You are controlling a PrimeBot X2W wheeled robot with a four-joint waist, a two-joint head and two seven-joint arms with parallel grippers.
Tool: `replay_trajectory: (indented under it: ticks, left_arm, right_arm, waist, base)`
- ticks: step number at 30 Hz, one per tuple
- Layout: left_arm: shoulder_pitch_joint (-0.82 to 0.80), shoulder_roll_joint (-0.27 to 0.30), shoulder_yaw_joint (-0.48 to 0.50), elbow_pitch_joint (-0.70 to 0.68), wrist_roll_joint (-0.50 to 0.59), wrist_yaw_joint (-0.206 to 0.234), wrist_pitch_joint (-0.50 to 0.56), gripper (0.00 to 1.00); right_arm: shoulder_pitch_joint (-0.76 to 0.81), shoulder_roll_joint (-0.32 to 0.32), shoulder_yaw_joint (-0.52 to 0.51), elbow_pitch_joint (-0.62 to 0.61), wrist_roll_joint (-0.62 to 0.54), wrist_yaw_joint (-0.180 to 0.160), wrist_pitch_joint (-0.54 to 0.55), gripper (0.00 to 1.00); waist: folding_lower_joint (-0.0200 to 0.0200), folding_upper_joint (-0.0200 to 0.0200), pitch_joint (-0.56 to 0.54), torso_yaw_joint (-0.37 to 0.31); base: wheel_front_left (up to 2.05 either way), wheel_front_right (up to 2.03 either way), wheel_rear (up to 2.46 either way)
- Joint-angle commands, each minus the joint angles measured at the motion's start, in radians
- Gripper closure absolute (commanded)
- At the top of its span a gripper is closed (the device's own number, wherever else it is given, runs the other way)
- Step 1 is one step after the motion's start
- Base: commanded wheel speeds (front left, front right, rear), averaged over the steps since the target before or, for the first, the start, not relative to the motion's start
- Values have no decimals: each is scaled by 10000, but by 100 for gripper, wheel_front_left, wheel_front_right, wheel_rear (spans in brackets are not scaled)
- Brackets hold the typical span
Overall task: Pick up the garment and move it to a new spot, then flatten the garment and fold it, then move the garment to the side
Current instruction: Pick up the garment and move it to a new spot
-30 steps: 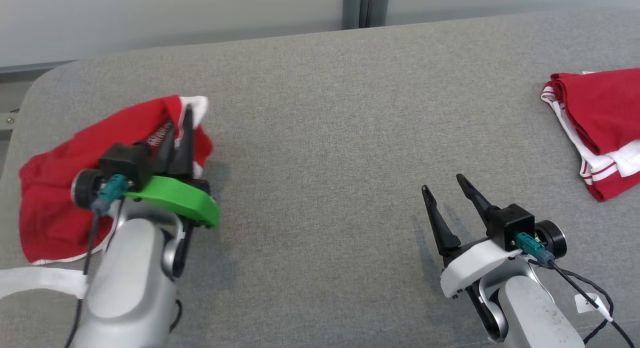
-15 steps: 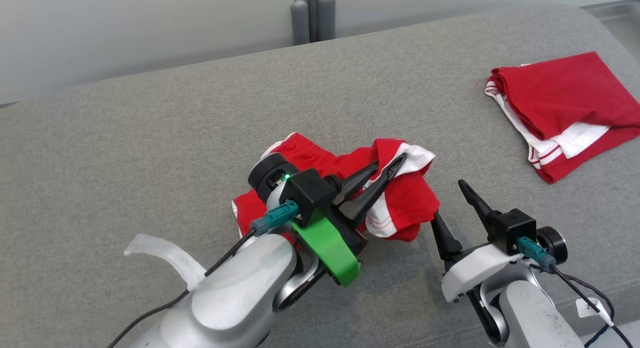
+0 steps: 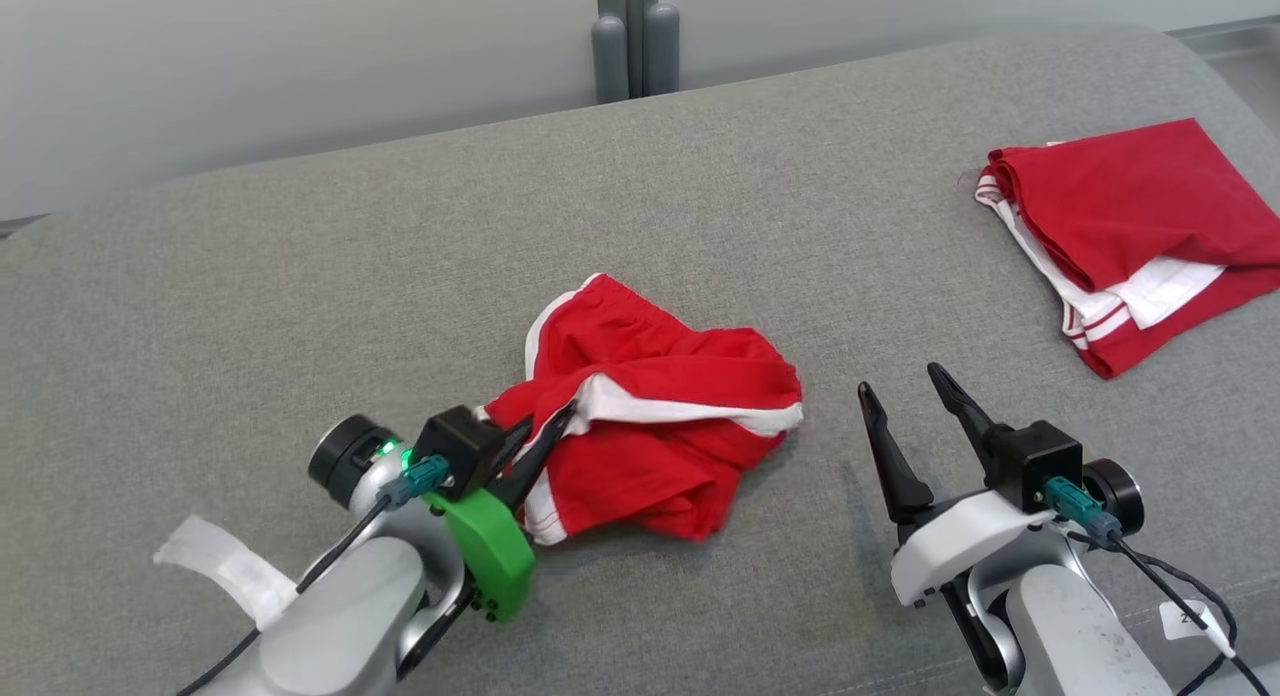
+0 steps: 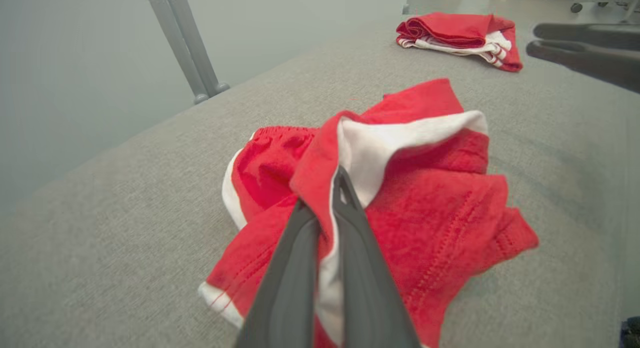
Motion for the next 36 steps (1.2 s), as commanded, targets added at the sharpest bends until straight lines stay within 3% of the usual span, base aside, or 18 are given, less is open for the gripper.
replay_trajectory:
  ticks: [1, 10, 11, 12, 13, 14, 19, 28, 36]
  left_arm:
    - [183, 234, -18, 443, 200, 3, -31, 100]
    - [597, 766, 675, 1665, 526, 484, -31, 100]
    - [668, 814, 753, 1826, 555, 551, -31, 87]
    - [727, 833, 846, 1937, 582, 608, -31, 65]
    - [753, 818, 953, 1977, 604, 652, -31, 27]
    - [827, 815, 1039, 2070, 625, 718, -31, 0]
    - [1354, 689, 1825, 2097, 517, 1233, -31, 0]
    - [3030, 407, 4080, 833, 627, 1987, -30, 0]
    - [4710, -150, 6092, -924, 1585, 2235, -31, 0]
  right_arm:
    - [111, -9, 1, 23, -31, -16, -23, 0]
    - [254, -34, -4, 88, 30, -16, -23, 0]
    - [272, -33, 21, 101, 36, -16, -23, 0]
    - [299, -32, 42, 118, 50, -16, -23, 0]
    - [334, -30, 72, 138, 62, -16, -23, 0]
    - [361, -27, 101, 152, 70, -16, -23, 0]
    - [402, -17, 204, 190, 145, -16, -23, 0]
    - [479, -11, 348, 244, 256, -16, -23, 0]
    - [809, 60, 302, 249, 420, -16, -23, 0]
  waist:
    - [1, -1, -166, 175]
    - [1, -1, -542, 482]
    - [1, -1, -593, 497]
    - [1, -1, -658, 507]
    - [1, -1, -733, 507]
    - [1, -1, -800, 498]
    - [1, -1, -1066, 407]
    - [1, -1, -1511, 333]
    - [1, -1, -1742, 693]
  base:
    - [0, 0, 0]
    - [0, 0, 0]
    - [0, 0, 0]
    - [0, 0, 0]
    - [0, 0, 0]
    - [0, 0, 0]
    - [0, 0, 0]
    - [0, 0, 0]
    - [0, 0, 0]
